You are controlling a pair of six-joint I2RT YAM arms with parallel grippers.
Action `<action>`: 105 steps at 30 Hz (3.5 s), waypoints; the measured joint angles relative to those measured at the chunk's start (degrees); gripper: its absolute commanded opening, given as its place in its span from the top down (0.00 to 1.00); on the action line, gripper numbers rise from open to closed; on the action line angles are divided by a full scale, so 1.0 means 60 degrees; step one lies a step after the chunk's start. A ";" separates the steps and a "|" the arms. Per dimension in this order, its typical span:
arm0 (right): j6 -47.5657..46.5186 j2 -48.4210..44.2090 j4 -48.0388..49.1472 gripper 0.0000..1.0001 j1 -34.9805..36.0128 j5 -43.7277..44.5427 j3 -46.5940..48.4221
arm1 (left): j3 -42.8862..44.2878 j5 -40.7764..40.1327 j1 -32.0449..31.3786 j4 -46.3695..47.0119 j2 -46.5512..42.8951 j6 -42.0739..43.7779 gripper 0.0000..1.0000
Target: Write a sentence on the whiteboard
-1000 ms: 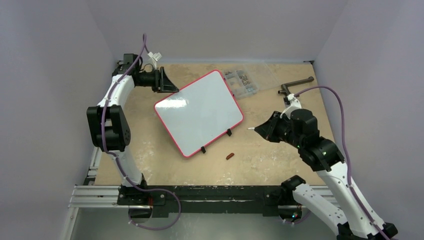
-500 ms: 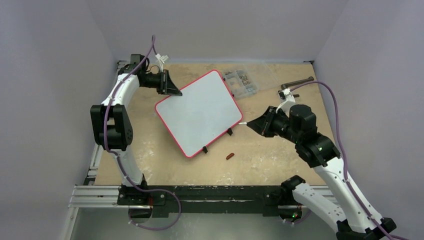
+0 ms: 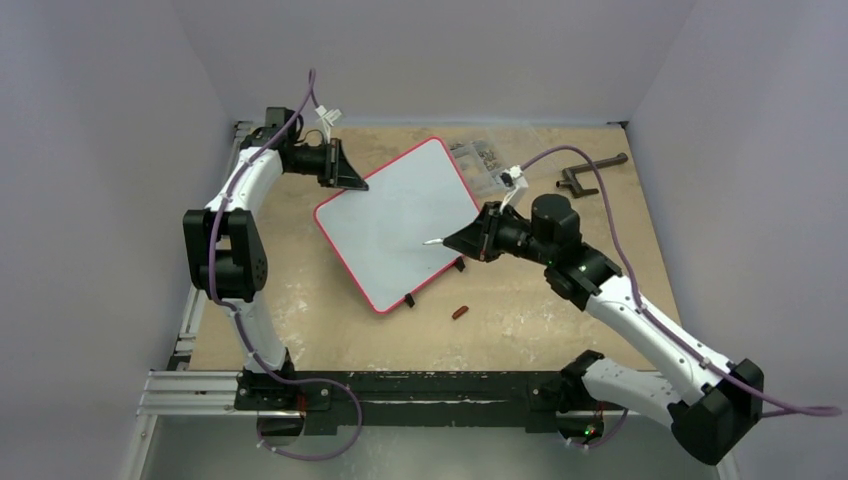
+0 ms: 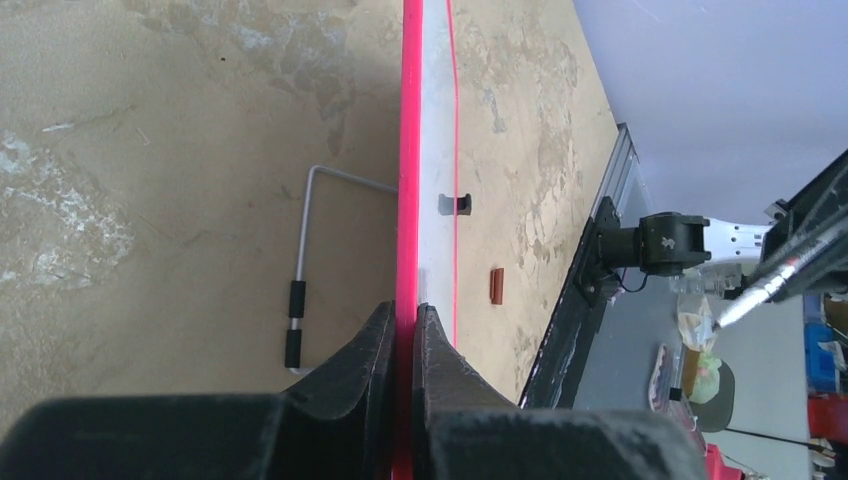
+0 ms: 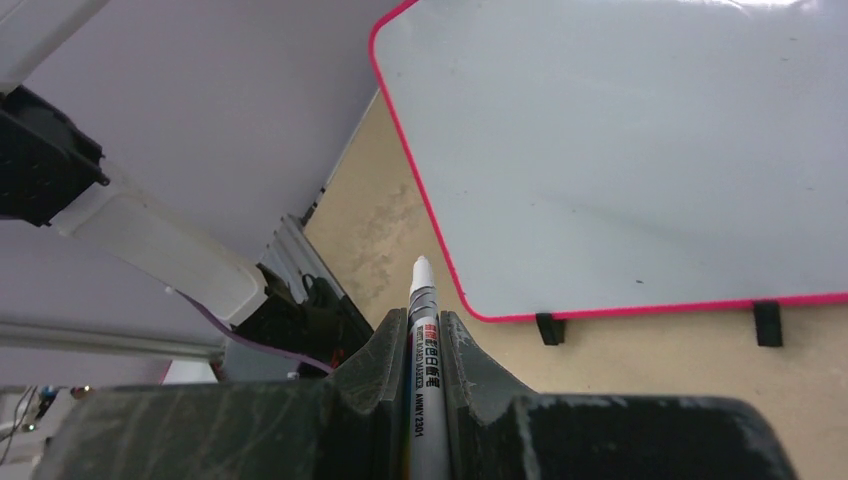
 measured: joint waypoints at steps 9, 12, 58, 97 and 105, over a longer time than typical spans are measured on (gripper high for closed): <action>-0.0871 0.2481 0.1876 1.00 0.2907 0.1676 0.1366 | -0.0080 -0.0251 -0.0120 0.0087 -0.0233 0.0036 1.00; -0.1140 0.3548 0.2233 1.00 0.3359 0.2106 0.2098 | -0.0091 -0.0390 -0.0197 0.0087 -0.0361 0.0058 1.00; -0.1705 0.7635 0.2572 1.00 0.3603 0.4105 0.5042 | -0.0062 -0.0805 -0.0324 -0.0146 -0.0510 0.0233 1.00; -0.1606 0.7668 0.2233 1.00 0.3701 0.4200 0.5297 | -0.0051 -0.1045 -0.0415 -0.0277 -0.0634 0.0350 1.00; -0.1628 0.7792 0.2102 1.00 0.3727 0.4288 0.5523 | -0.0051 -0.1071 -0.0415 -0.0273 -0.0634 0.0372 1.00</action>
